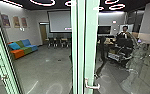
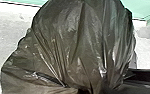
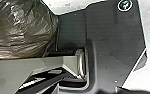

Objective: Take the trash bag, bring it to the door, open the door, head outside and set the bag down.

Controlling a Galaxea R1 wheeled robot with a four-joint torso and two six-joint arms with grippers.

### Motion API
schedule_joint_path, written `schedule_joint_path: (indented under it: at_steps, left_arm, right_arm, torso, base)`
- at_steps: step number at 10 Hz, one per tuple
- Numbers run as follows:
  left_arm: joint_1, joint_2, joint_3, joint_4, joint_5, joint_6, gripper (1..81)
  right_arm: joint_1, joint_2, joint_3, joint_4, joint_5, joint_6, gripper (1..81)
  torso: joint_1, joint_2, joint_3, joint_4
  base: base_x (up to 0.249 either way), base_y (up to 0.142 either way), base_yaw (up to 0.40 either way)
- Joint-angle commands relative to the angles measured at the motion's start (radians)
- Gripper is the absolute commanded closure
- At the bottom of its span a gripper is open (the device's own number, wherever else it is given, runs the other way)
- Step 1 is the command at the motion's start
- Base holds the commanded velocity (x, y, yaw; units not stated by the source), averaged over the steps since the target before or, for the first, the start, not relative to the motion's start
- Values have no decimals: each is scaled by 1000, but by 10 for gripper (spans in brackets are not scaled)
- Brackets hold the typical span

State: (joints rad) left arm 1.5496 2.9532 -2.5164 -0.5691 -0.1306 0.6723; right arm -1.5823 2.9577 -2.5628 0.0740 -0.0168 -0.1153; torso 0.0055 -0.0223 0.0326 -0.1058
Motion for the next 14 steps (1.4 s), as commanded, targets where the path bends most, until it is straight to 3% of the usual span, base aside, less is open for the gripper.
schedule_joint_path:
  at_steps: [1,3,4,6,10,14]
  left_arm:
    - [-42,-80,134,-1,75,-4,811]
    - [-33,-112,171,-3,72,-4,811]
    - [-33,-123,177,-3,74,-7,811]
    - [-33,-130,186,-5,77,-8,811]
    - [-33,-156,231,-3,77,-10,811]
    - [-33,-150,234,-3,77,-10,811]
  right_arm:
    - [32,-129,217,-3,-54,-3,10]
    - [29,-272,430,3,-31,-1,10]
    - [27,-369,550,3,12,-1,10]
    - [31,-502,711,3,26,-1,10]
    - [29,-683,921,1,58,-1,10]
    - [49,-939,1239,-5,79,-4,10]
  torso:
    - [0,0,0,0]
    - [0,0,0,0]
    - [0,0,0,0]
    - [0,0,0,0]
    - [0,0,0,0]
    - [0,0,0,0]
  base:
    - [0,0,0]
    - [0,0,0]
    - [0,0,0]
    - [0,0,0]
    - [0,0,0]
    - [0,0,0]
